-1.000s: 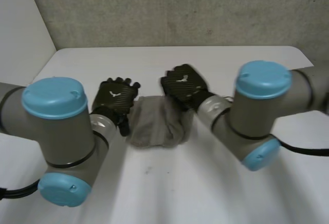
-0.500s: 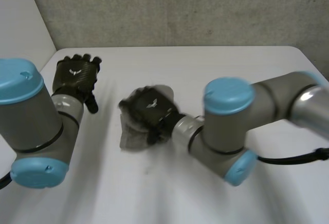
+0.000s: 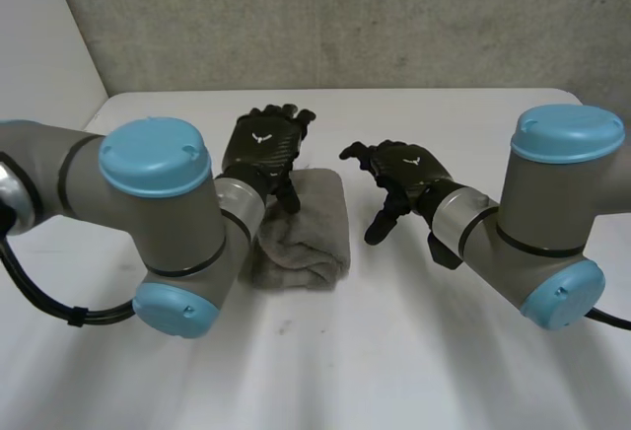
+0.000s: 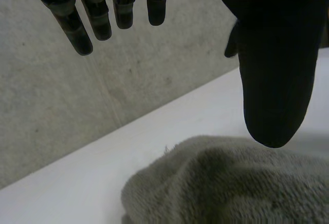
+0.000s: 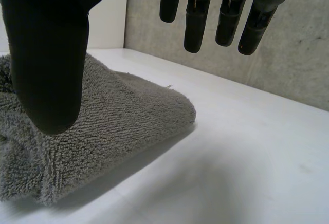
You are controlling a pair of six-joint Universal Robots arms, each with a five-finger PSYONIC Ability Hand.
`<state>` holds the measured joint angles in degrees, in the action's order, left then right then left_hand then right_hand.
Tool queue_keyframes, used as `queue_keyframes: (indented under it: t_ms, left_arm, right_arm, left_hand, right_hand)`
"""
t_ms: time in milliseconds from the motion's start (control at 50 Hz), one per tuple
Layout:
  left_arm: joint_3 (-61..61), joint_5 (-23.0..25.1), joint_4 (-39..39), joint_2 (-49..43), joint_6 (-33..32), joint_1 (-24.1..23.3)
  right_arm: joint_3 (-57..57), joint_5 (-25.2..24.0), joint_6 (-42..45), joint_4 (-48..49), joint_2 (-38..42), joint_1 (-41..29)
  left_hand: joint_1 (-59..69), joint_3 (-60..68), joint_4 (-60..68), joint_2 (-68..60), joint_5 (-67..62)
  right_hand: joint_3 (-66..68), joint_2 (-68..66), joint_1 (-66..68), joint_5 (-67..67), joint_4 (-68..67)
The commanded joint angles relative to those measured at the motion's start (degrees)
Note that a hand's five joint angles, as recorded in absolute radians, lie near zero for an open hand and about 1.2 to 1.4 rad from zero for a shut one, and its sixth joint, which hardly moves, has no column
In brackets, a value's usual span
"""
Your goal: Fold the towel.
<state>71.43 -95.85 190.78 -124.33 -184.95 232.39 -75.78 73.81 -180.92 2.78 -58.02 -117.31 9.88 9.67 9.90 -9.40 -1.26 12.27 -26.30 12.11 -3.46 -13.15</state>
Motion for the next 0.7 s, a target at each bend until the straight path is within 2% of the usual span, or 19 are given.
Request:
queue_keyframes:
  t_ms: [20, 160, 180, 200, 380, 420, 440, 460, 520, 560, 600, 620, 640, 700]
  left_arm:
    - [0.0, -1.1, -2.0, -2.5, -0.6, 0.5]
    - [3.0, -3.4, -2.2, -2.9, -2.0, 4.1]
    - [6.2, -3.3, -2.0, -3.1, -3.3, 4.7]
    - [7.1, -3.3, -1.9, -3.1, -3.4, 4.7]
    - [10.3, -3.1, -1.6, -3.3, -3.6, 4.8]
    - [10.5, -3.0, -1.7, -3.7, -3.6, 4.9]
    - [10.6, -3.1, -2.0, -4.1, -3.6, 5.0]
    - [10.6, -3.1, -2.0, -4.1, -3.6, 5.0]
    - [10.9, -3.2, -2.2, -4.4, -3.5, 4.9]
    - [11.1, -3.2, -2.3, -4.4, -3.6, 4.9]
    - [11.4, -3.2, -2.3, -3.9, -3.6, 4.9]
    - [11.4, -3.2, -2.3, -3.9, -3.6, 4.9]
    - [11.4, -3.2, -2.3, -3.5, -3.6, 4.9]
    - [10.6, -3.2, -2.5, -1.5, -3.7, 4.9]
  right_arm:
    - [6.9, 0.0, -1.2, -2.9, 5.3, -1.0]
    - [14.9, 0.4, -3.8, -6.6, 12.0, -3.1]
    - [21.3, 0.8, -5.2, -10.1, 18.4, -4.8]
    - [22.4, 0.8, -5.3, -10.5, 19.7, -5.0]
    - [25.0, 1.8, -4.5, -10.7, 22.9, -6.0]
    - [25.0, 2.0, -3.9, -10.7, 23.2, -6.1]
    - [24.9, 2.1, -3.0, -10.8, 23.5, -6.2]
    - [24.9, 2.2, -1.6, -10.7, 23.5, -6.3]
    - [24.8, 2.6, 0.8, -10.7, 23.4, -6.8]
    - [24.8, 2.7, 0.8, -10.7, 23.4, -6.8]
    - [25.0, 2.8, 2.1, -10.7, 22.7, -6.9]
    - [25.0, 2.8, 2.1, -10.7, 22.7, -6.9]
    - [25.0, 3.0, 2.1, -10.7, 22.2, -6.9]
    - [25.1, 3.8, 2.2, -10.7, 20.7, -6.9]
  left_hand:
    - [2.0, 2.2, 2.0, -2.5, -0.6]
    - [2.0, 2.2, 2.0, -2.5, -0.6]
    - [1.8, 2.1, 1.8, -2.3, -0.5]
    - [1.7, 1.9, 1.7, -2.2, -0.3]
    - [1.7, 1.9, 1.7, -2.2, -0.3]
    - [1.7, 1.9, 1.7, -2.2, -0.3]
    - [1.5, 1.7, 1.5, -2.0, -0.1]
    - [1.5, 1.7, 1.5, -2.0, -0.1]
    - [1.3, 1.6, 1.3, -1.8, 0.0]
    - [1.3, 1.6, 1.3, -1.8, 0.0]
    - [1.3, 1.6, 1.3, -1.8, 0.0]
    - [1.3, 1.6, 1.3, -1.8, 0.0]
    - [1.3, 1.6, 1.3, -1.8, 0.0]
    - [1.3, 1.6, 1.3, -1.8, 0.0]
  right_hand:
    - [-2.3, 16.3, -2.1, 3.5, 3.1]
    - [-2.3, 16.3, -2.1, 3.5, 3.1]
    - [-2.3, 16.3, -2.1, 3.5, 3.1]
    - [-2.3, 16.3, -2.1, 3.5, 3.1]
    - [-2.3, 16.3, -2.1, 3.5, 3.1]
    - [-0.2, 14.2, 0.0, 1.4, 1.0]
    - [10.7, 3.4, 10.8, -9.5, -9.8]
    - [14.9, -0.9, 15.1, -13.7, -14.1]
    - [20.0, -6.0, 20.2, -18.8, -19.1]
    - [20.0, -6.0, 20.2, -18.8, -19.1]
    - [10.3, 3.7, 10.5, -9.1, -9.5]
    - [10.3, 3.8, 10.4, -9.1, -9.4]
    - [2.8, 11.3, 2.9, -1.6, -1.9]
    - [-1.3, 15.4, -1.2, 2.5, 2.2]
